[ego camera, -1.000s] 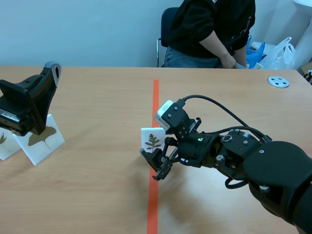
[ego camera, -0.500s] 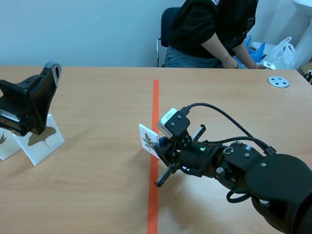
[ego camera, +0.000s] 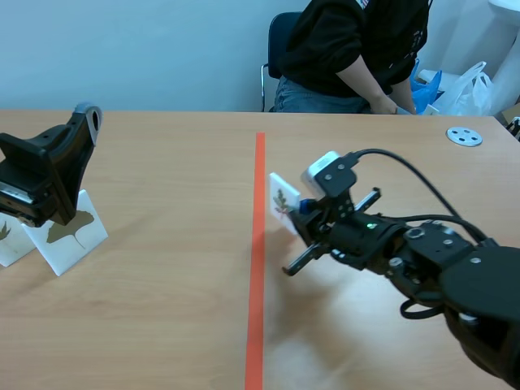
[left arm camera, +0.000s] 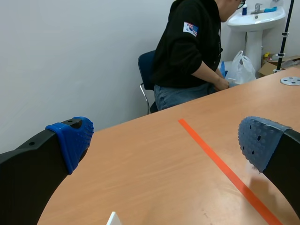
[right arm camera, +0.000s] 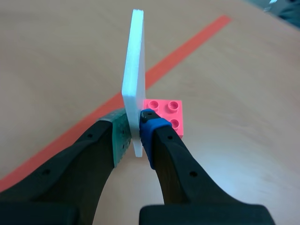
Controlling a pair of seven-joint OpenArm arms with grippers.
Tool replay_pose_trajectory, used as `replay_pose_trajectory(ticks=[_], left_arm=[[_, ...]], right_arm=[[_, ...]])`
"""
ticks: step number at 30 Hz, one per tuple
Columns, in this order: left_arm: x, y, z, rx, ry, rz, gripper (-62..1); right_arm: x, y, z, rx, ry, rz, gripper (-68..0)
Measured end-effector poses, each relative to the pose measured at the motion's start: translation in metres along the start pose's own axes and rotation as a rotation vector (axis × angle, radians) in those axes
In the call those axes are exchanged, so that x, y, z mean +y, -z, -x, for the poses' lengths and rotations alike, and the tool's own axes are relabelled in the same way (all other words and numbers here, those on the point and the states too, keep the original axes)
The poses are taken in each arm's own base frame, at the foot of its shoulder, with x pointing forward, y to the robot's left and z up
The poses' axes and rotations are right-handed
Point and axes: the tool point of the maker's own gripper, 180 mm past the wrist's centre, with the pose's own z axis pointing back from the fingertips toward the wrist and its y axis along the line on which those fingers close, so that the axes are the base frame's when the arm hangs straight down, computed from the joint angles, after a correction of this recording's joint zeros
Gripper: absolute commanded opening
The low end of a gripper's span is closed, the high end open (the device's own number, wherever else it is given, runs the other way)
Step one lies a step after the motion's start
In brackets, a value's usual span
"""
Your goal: Sort the leaf by its shape. The table is split by an orange tape line. A compound leaf with several leaflets goes to the left side, a simple leaf with one blade goes to the right side. Return to the home posture when a red brick is placed on the table.
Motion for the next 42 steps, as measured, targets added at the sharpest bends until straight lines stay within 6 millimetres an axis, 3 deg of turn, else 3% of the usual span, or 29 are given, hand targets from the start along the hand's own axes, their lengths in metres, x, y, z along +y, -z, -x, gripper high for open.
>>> replay_pose_trajectory(ticks=[4, 11, 16, 23, 31, 42], left_arm=[[0.0, 0.0, 0.0, 0.001, 0.005, 0.005, 1.4], [0.0, 0.0, 0.0, 0.003, 0.014, 0.014, 1.4], [-0.001, 0.0, 0.0, 0.006, 0.018, 0.019, 1.4], [-0.001, 0.001, 0.0, 0.008, 0.025, 0.026, 1.4], [-0.001, 0.001, 0.0, 0.009, 0.027, 0.028, 1.4], [-0.001, 0.001, 0.0, 0.009, 0.027, 0.028, 1.4]], right_arm=[[-0.046, -0.032, 0.001, -0.002, 0.005, 0.126, -66.9], [-0.128, -0.1, 0.027, 0.04, 0.125, 0.397, -66.9], [-0.16, -0.14, 0.039, 0.053, 0.159, 0.521, -66.9], [-0.173, -0.166, 0.051, 0.064, 0.199, 0.596, -66.8], [-0.168, -0.164, 0.058, 0.075, 0.221, 0.638, -52.6], [-0.161, -0.16, 0.06, 0.073, 0.236, 0.632, -51.5]])
